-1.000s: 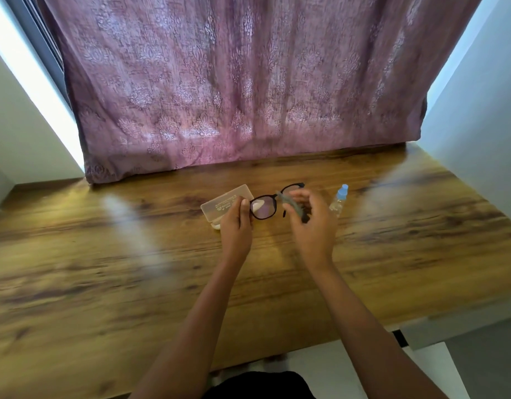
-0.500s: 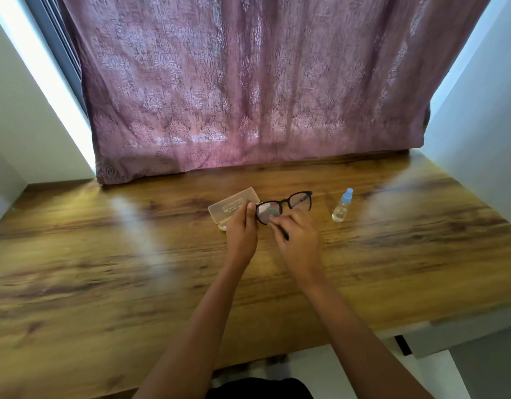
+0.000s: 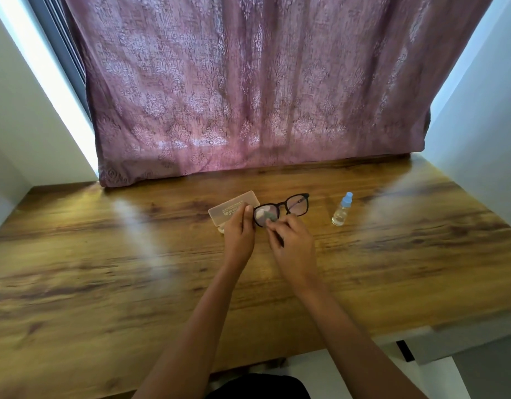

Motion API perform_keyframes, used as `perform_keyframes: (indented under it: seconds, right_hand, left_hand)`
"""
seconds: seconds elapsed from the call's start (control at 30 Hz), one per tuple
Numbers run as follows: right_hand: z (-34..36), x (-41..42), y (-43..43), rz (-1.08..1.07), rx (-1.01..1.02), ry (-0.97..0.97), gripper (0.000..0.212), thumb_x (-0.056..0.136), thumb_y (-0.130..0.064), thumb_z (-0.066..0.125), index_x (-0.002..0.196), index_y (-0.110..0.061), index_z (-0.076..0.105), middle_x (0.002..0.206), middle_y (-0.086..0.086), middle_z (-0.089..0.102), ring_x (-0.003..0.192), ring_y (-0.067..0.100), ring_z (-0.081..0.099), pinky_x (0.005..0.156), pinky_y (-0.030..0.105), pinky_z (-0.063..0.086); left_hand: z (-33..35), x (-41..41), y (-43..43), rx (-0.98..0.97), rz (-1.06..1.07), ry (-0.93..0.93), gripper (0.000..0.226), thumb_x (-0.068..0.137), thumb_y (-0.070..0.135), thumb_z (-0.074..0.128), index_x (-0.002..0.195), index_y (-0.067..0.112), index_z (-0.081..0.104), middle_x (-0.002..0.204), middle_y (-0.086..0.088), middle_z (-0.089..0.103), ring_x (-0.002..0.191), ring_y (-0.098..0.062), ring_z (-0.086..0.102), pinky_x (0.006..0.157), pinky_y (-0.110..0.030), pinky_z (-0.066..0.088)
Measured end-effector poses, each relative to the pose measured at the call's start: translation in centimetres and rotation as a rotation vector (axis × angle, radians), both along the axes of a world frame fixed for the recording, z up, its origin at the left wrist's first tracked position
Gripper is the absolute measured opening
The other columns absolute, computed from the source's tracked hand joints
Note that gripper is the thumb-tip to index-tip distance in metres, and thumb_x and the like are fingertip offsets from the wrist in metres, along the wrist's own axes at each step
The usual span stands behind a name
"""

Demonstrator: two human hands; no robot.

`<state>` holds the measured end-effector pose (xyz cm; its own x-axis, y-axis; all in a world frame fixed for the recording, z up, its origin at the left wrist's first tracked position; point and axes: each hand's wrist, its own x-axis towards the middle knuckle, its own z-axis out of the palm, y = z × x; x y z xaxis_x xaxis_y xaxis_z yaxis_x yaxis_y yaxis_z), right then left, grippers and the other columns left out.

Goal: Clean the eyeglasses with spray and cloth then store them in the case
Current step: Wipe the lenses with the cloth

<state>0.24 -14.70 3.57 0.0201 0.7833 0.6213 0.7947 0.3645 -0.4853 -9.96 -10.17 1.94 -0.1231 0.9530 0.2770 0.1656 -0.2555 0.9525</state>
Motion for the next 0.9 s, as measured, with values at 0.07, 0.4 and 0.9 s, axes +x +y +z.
perform_keyframes:
  seconds: [0.07,0.4,0.9]
  right_hand:
    - [0.1,0.8,0.6,-0.025,0.004,0.05,0.01,0.084,-0.008,0.064,0.087,0.0,0.069,0.079,0.006,0.059,0.069,0.015,0.056,0.06,0.032,0.053]
    - [0.7,-1.6,0.6,0.068,-0.023,-0.035,0.013,0.087,-0.011,0.06,0.093,-0.002,0.067,0.086,0.005,0.057,0.077,0.015,0.055,0.065,0.022,0.047]
    - [1.4,-0.9,1.2,0.05,-0.028,0.043,0.014,0.087,-0.009,0.06,0.095,0.0,0.067,0.087,0.007,0.057,0.076,0.014,0.055,0.064,0.022,0.048]
  left_hand:
    - [0.0,0.0,0.0,0.011,-0.001,0.016,0.03,0.099,0.017,0.035,0.075,0.005,0.049,0.061,0.004,0.044,0.056,-0.007,0.04,0.052,-0.017,0.032]
    - [0.1,0.2,0.0,-0.009,0.022,-0.062,0.031,0.099,0.017,0.034,0.071,0.014,0.046,0.064,0.004,0.047,0.056,0.0,0.043,0.055,-0.019,0.035]
    - [0.9,0.6,-0.3,0.006,-0.038,-0.01,0.03,0.099,0.015,0.035,0.072,0.019,0.047,0.067,0.005,0.049,0.058,0.003,0.045,0.055,-0.012,0.036]
